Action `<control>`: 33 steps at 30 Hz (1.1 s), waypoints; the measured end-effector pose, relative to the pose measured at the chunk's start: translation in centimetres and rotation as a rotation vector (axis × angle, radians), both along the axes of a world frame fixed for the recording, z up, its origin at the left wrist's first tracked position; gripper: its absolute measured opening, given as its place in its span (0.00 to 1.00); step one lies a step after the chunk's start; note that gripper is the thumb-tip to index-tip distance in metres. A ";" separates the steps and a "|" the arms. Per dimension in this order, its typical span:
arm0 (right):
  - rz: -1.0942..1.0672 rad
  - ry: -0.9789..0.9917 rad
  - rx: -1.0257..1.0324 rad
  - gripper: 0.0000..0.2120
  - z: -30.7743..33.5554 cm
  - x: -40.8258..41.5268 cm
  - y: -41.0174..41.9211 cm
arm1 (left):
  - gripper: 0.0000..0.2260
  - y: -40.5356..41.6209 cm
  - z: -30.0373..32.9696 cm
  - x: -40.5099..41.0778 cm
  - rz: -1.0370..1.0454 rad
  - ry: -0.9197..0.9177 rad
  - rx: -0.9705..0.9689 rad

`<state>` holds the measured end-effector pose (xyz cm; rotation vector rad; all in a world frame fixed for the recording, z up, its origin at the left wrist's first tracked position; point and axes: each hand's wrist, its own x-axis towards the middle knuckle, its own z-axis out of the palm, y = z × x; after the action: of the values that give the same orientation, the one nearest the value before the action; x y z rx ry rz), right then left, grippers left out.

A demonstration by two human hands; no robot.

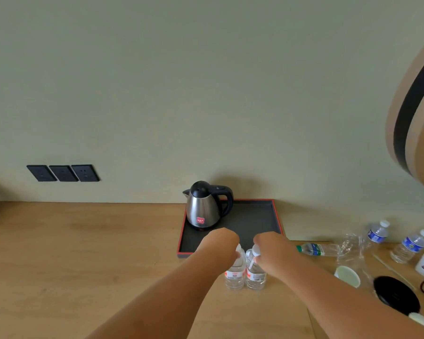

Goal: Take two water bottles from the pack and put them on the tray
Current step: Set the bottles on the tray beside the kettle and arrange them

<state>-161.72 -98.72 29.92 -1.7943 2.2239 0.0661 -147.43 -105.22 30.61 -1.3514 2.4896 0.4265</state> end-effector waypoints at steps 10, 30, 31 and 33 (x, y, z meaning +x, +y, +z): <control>0.006 0.003 -0.002 0.06 -0.2 0.2 0.0 | 0.14 0.1 0.2 0.3 -0.023 0.015 -0.004; -0.028 -0.001 0.044 0.10 0.6 -0.3 -1.5 | 0.07 -2.7 -2.1 1.5 -0.098 0.344 0.094; -0.031 -0.009 0.047 0.12 0.8 -0.5 -1.8 | 0.08 -2.9 -2.0 1.4 -0.085 0.363 0.106; -0.012 -0.006 0.057 0.16 1.1 -1.0 -2.4 | 0.08 -3.2 -2.0 1.1 -0.072 0.375 0.119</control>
<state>-162.69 -101.13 31.02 -1.7491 2.2059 0.1202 -146.31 -108.39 28.59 -1.2241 2.7426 0.8670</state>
